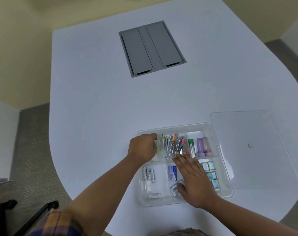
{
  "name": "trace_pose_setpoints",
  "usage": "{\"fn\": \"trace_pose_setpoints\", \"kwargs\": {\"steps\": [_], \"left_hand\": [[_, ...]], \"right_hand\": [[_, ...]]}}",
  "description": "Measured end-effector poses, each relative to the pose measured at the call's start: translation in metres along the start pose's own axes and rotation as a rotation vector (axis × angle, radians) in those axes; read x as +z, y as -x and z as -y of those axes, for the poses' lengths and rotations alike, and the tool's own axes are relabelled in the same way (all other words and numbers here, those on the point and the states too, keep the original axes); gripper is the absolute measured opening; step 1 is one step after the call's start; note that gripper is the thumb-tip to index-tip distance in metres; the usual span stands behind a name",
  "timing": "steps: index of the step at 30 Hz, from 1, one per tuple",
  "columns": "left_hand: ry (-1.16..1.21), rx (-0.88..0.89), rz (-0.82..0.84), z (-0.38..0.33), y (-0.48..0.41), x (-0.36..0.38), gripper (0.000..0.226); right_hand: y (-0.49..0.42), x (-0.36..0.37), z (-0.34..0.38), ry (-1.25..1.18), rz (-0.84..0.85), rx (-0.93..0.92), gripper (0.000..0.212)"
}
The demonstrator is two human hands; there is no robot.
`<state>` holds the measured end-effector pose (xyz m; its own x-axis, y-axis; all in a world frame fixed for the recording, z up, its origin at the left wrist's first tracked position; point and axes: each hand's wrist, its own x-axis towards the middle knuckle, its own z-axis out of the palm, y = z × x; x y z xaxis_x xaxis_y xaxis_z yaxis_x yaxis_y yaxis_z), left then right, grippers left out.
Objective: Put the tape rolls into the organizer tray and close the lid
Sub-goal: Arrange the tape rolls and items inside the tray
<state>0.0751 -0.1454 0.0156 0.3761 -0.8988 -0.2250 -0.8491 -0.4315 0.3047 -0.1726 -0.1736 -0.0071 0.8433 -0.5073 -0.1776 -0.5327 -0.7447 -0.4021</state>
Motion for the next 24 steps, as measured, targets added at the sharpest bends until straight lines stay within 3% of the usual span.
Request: {"fn": "trace_pose_setpoints", "kwargs": {"steps": [5,9,13,24], "left_hand": [[0.029,0.104,0.078,0.010,-0.002,-0.001,0.045],[0.030,0.118,0.129,0.009,-0.010,0.001,0.032],[-0.026,0.132,0.224,0.009,-0.017,-0.001,0.031],[-0.015,0.093,0.147,0.008,-0.016,-0.001,0.034]], "right_hand": [[0.001,-0.001,0.001,-0.001,0.007,0.013,0.091],[0.000,-0.001,0.002,-0.008,-0.002,0.011,0.091],[0.000,-0.001,0.001,-0.011,-0.003,0.020,0.092],[0.000,0.001,0.000,0.003,0.023,0.027,0.088]]}}
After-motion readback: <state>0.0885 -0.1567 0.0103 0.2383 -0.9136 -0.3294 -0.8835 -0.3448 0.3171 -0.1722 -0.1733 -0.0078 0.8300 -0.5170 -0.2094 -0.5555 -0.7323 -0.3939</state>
